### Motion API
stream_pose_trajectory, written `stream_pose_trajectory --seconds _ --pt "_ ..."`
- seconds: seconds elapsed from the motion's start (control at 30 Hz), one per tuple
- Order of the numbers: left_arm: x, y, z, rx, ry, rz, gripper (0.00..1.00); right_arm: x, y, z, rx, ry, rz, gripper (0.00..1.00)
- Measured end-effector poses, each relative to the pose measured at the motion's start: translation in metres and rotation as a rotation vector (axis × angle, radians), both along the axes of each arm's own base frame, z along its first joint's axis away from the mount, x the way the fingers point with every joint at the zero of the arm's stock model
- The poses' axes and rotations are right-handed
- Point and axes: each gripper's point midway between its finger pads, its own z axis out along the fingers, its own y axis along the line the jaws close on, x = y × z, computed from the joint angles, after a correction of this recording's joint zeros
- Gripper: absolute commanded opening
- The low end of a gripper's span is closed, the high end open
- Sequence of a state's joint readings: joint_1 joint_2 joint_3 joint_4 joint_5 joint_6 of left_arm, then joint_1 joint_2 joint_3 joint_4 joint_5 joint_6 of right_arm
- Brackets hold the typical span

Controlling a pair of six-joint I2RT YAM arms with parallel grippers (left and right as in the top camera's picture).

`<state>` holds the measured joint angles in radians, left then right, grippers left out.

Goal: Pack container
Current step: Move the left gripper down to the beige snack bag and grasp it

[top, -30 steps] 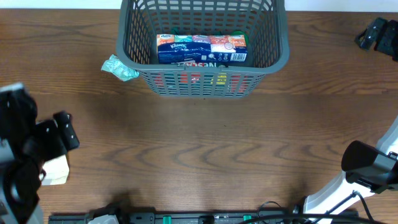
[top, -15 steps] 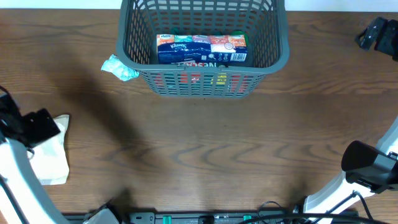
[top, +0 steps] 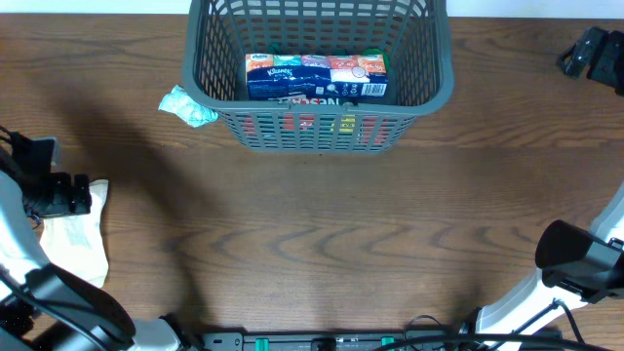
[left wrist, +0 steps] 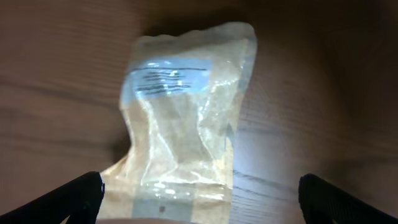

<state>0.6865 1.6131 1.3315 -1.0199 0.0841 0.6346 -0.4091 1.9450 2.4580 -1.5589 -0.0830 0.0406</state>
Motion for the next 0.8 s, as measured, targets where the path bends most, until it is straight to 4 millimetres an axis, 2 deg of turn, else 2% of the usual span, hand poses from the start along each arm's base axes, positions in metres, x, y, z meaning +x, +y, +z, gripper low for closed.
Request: stream_pose_trajectory --seconds 0.17,0.37,0.67,0.8 --pt "0.002 0.001 -0.019 -0.038 0.034 -0.058 0.99 0.0 0.0 0.0 0.0 0.0 0.0 0.99" --pt "-0.005 0.014 -0.045 -0.087 0.083 -0.032 0.99 0.0 0.0 0.0 0.0 0.0 0.0 0.99" --pt "-0.004 0.022 -0.065 -0.105 0.103 -0.028 0.99 0.0 0.0 0.0 0.0 0.0 0.0 0.99" --pt "-0.005 0.022 -0.08 -0.131 0.131 -0.027 0.99 0.0 0.0 0.0 0.0 0.0 0.0 0.99"
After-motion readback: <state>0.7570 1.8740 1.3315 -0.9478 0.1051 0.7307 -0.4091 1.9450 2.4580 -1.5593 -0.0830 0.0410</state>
